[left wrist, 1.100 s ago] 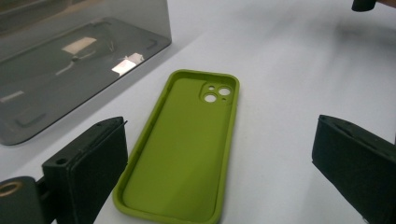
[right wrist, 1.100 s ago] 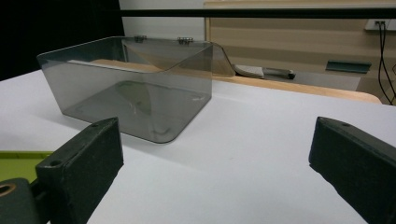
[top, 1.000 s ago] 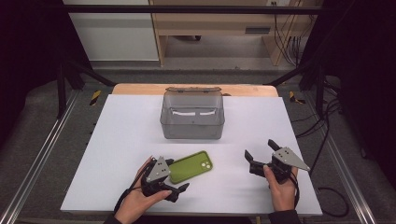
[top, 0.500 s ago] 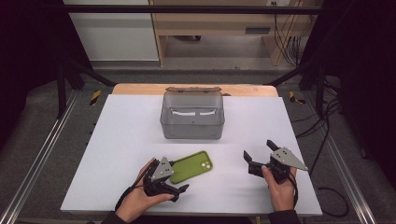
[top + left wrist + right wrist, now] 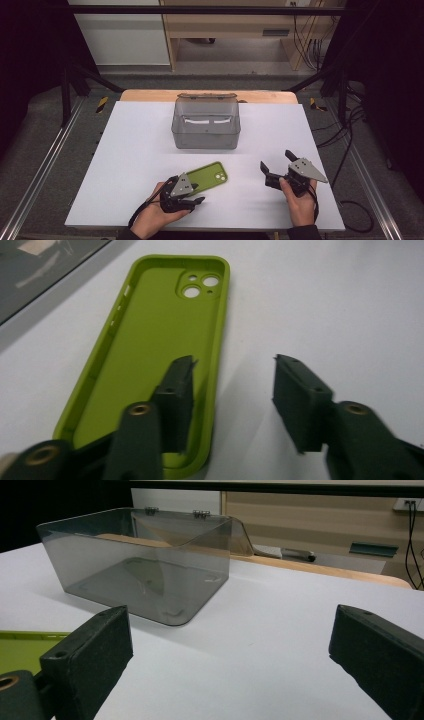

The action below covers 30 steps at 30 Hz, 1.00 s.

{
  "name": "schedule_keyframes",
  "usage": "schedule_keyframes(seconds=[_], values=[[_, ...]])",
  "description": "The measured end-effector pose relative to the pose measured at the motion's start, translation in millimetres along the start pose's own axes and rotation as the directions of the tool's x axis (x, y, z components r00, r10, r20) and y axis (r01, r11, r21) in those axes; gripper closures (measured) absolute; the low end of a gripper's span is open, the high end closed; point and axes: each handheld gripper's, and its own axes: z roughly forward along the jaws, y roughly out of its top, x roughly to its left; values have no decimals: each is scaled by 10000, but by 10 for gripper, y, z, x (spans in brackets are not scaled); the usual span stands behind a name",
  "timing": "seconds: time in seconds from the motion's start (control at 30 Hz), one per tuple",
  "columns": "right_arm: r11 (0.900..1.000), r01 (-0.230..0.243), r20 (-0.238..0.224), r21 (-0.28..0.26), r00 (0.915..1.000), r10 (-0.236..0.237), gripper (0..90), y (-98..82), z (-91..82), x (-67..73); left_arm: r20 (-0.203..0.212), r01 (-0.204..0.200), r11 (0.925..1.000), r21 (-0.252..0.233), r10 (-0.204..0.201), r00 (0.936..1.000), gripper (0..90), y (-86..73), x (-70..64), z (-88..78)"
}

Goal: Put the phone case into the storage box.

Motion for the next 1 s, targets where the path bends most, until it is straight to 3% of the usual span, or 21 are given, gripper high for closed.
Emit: schedule_keyframes(seconds=[0.23, 0.3, 0.5, 0.6, 0.67, 0.83, 0.87, 1.0], values=[[10000, -4, -84, 42, 10000, 4, 39, -6, 15, 7, 55, 88, 9999, 141, -89, 9999, 623, 70, 64, 22], [9994, -336, -219, -34, 9992, 335, 39, -4, 11, 2, 225, 227, 9995, 234, -233, 9995, 660, 78, 80, 39], [9991, -418, -272, -70, 9988, 416, 39, -4, 9, -5, 230, 326, 9981, 521, -338, 9992, 730, 80, 74, 77], [9972, -737, -447, -119, 9963, 731, 40, -3, 8, -13, 139, 60, 9981, 612, -69, 9999, 760, 70, 51, 68], [9973, -720, -441, -146, 9965, 713, 40, 1, 3, -20, 111, 102, 9979, 633, -110, 9999, 772, 67, 57, 66], [9967, -794, -479, -154, 9958, 786, 40, -2, 2, -28, 151, 496, 9977, 472, -503, 9986, 821, 43, 88, 67], [9965, -819, -480, -150, 9956, 811, 40, -3, 3, -27, 136, 807, 9965, 219, -810, 9966, 836, 12, 98, 68], [9969, -778, -487, -138, 9958, 771, 40, -4, 6, -19, 202, 902, 9959, -16, -902, 9957, 867, -22, 104, 65]])
